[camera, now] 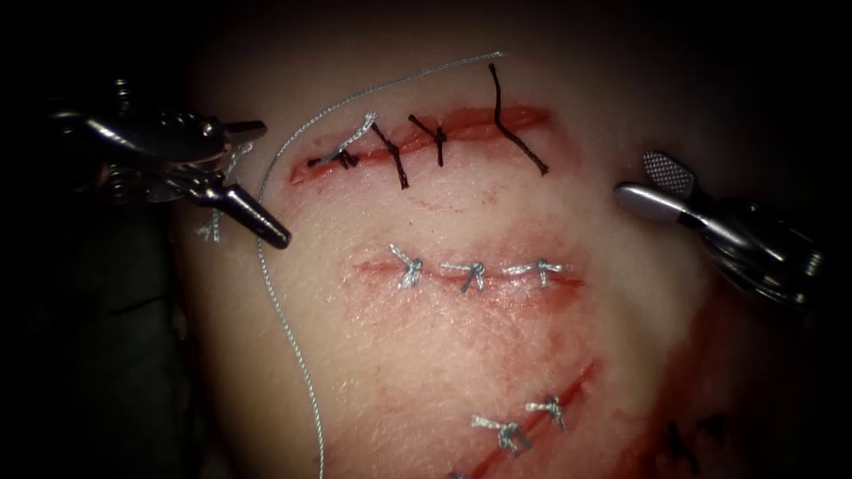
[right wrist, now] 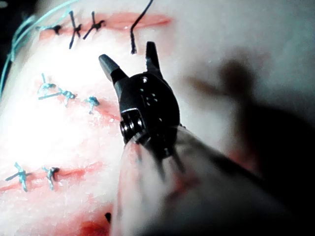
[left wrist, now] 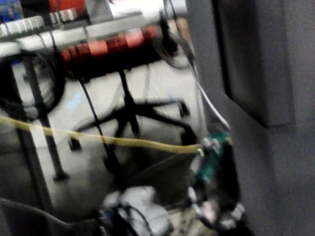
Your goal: Wound Closure
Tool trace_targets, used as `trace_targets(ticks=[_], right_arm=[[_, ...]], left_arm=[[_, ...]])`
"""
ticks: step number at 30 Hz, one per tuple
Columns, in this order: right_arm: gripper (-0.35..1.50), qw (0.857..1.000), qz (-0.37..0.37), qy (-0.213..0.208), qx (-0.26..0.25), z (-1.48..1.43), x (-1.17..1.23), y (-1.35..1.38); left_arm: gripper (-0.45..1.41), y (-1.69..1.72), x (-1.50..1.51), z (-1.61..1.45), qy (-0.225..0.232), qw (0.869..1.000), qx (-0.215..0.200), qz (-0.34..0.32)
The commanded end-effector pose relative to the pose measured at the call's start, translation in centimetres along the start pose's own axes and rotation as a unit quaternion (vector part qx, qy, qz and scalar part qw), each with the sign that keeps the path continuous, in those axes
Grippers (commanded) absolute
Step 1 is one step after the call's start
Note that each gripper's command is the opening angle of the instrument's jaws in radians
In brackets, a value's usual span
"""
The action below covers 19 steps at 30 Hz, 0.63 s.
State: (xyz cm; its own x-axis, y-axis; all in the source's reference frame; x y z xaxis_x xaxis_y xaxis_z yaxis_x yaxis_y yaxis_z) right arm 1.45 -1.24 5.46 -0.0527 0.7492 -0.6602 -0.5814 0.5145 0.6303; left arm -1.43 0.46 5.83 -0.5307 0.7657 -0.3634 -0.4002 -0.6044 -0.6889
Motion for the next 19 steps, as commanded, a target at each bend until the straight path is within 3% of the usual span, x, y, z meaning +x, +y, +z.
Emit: trace_targets(ticks=[1,2,3,7,19], right_arm=[[1.47,1.0,0.0,0.004,0.002,0.08,-0.02,-0.04],[1.48,1.0,0.0,0.004,0.002,0.07,-0.02,-0.05],[1.48,1.0,0.0,0.005,0.002,0.07,-0.02,-0.06],[1.48,1.0,0.001,0.005,0.002,0.07,-0.02,-0.08],[1.48,1.0,0.007,0.014,0.004,0.07,0.06,-0.21]], left_arm=[[1.01,0.02,0.05,0.08,0.032,0.999,-0.022,0.019],[1.03,0.04,0.08,0.1,0.057,0.997,-0.035,0.04],[1.05,0.07,0.13,0.15,0.118,0.988,-0.054,0.085],[1.05,0.07,0.12,0.25,0.19,0.974,-0.085,0.086],[1.06,0.03,0.12,0.36,0.196,0.971,-0.101,0.091]])
